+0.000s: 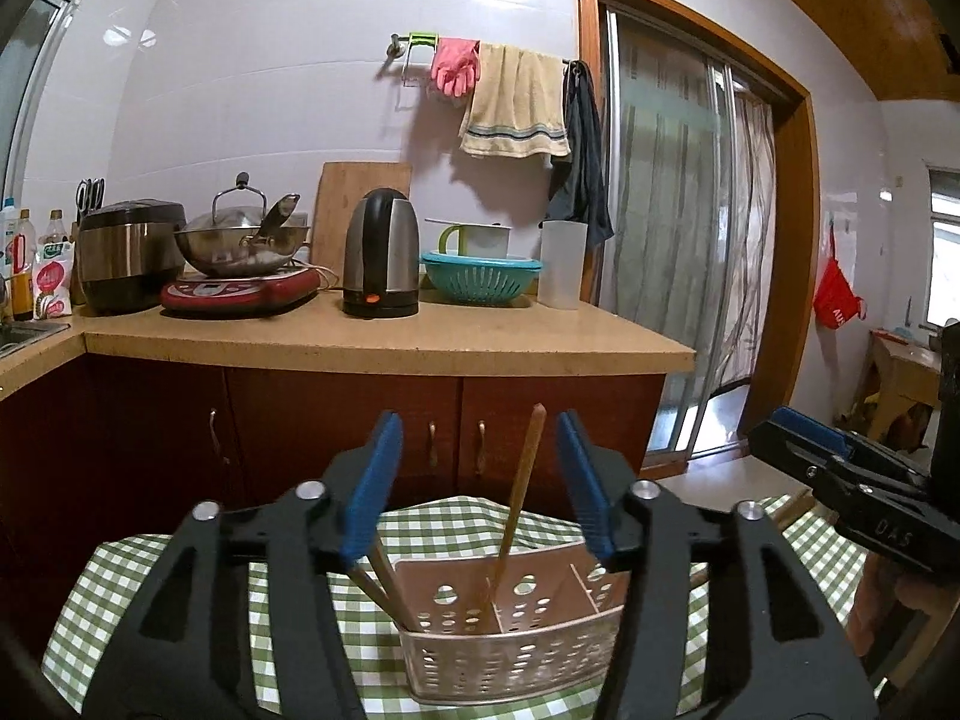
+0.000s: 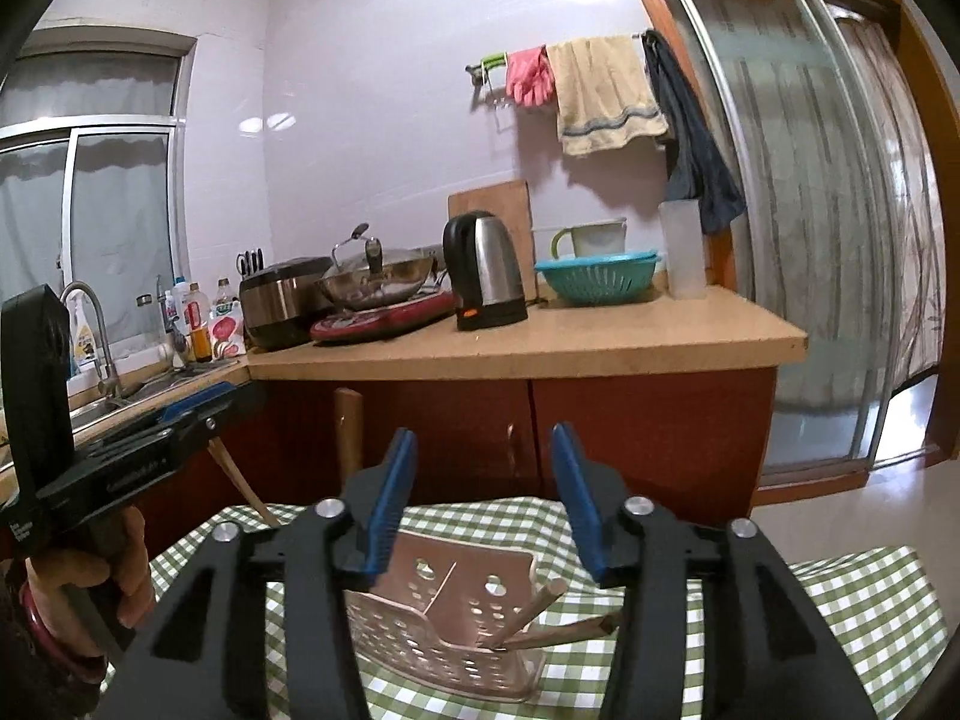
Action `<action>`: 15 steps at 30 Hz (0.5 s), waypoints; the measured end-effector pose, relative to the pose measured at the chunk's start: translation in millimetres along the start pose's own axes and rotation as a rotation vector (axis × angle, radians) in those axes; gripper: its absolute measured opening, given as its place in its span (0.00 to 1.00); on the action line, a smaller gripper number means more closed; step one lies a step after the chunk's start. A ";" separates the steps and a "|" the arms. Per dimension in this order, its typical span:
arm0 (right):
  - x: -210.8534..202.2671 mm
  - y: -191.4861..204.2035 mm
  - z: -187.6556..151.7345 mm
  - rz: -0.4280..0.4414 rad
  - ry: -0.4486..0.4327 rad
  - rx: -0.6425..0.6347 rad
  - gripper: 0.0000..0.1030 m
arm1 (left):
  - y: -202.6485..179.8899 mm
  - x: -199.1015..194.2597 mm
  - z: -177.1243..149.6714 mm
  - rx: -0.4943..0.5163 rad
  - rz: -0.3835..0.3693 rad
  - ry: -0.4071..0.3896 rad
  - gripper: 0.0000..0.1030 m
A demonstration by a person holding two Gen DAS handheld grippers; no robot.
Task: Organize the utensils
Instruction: 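Drop both chopsticks into the caddy and open both tools, then lower to the chopsticks and close the right tool on one while the left grasps another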
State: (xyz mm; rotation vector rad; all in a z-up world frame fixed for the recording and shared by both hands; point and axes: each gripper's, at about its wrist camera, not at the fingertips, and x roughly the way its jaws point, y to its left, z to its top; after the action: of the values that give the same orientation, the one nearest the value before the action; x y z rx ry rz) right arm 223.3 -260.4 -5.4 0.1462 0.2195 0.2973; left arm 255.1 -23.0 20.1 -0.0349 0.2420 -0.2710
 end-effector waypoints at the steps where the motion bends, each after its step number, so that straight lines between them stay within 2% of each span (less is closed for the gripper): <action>1: -2.9 0.7 1.0 -0.002 -0.005 -0.002 0.52 | 0.1 -2.6 -0.1 -0.003 -0.002 0.000 0.57; 4: -16.6 3.5 2.2 -0.008 -0.018 -0.011 0.55 | -1.2 -12.2 -0.8 -0.012 -0.008 -0.001 0.64; 9: -42.8 7.0 -6.5 -0.009 -0.016 -0.013 0.55 | -5.0 -35.9 -8.0 -0.016 -0.022 0.003 0.65; 15: -70.6 6.2 -45.1 -0.018 0.050 -0.001 0.55 | -11.5 -70.6 -38.0 -0.004 -0.009 0.029 0.65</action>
State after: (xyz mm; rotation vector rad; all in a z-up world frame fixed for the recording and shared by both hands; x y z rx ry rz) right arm 145.1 -271.2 -34.3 0.1358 0.2703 0.2838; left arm 176.9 -15.1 0.4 -0.0355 0.2711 -0.2797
